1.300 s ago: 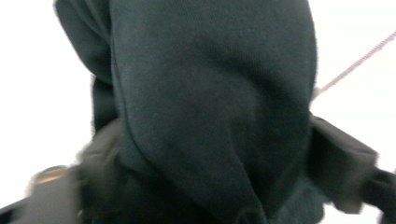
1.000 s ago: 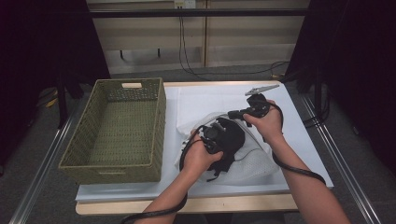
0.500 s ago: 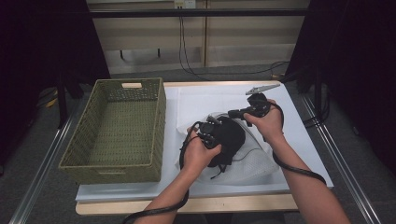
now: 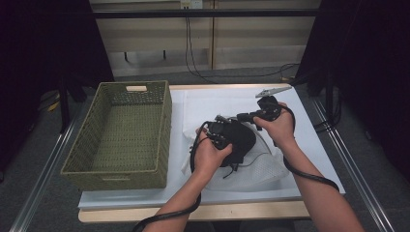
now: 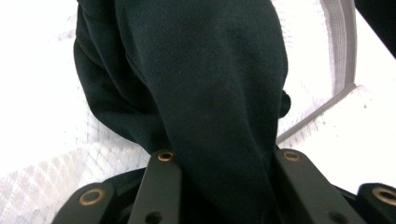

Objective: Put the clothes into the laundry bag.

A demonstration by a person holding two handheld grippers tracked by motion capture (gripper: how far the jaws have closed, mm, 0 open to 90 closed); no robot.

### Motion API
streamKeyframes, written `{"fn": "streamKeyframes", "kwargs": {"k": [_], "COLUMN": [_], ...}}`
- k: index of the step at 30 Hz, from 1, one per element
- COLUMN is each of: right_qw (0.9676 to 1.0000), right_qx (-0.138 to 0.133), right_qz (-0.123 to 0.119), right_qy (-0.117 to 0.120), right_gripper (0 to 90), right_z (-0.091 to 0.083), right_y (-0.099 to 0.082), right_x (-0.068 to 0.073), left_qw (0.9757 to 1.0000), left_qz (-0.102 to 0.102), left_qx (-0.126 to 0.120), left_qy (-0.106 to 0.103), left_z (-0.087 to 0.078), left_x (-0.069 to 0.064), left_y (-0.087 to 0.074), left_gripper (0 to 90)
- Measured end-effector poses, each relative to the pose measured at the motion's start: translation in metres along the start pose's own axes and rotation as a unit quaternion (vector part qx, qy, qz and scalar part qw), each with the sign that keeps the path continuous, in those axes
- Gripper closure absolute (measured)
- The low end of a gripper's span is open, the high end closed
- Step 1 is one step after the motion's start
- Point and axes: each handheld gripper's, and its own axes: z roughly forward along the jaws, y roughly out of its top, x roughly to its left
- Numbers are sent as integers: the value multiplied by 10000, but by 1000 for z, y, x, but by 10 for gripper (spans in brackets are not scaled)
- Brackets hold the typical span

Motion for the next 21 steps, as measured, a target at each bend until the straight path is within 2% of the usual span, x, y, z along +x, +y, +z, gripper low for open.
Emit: {"fn": "streamKeyframes", "kwargs": {"k": [4,7,14,21], "right_qw": [10000,10000,10000,10000], "right_qx": [-30,-15,-41,-71], "right_qz": [5,-3,-6,-7], "right_qy": [-7,-13,-23,2], "right_gripper": [900,900,900,900], "right_z": [-2,-3,-5,-7], "right_y": [0,0,0,0], "right_x": [-1,-1,-3,-2], "left_qw": [9998,9997,9994,9973], "left_qz": [-61,-126,-125,-288], "left_qx": [-106,-147,-175,-466], "left_qy": [128,114,287,494], "left_z": [2,3,8,2], "left_x": [3,4,6,13], "left_y": [1,1,3,6], "left_gripper": [728,728,727,727]}}
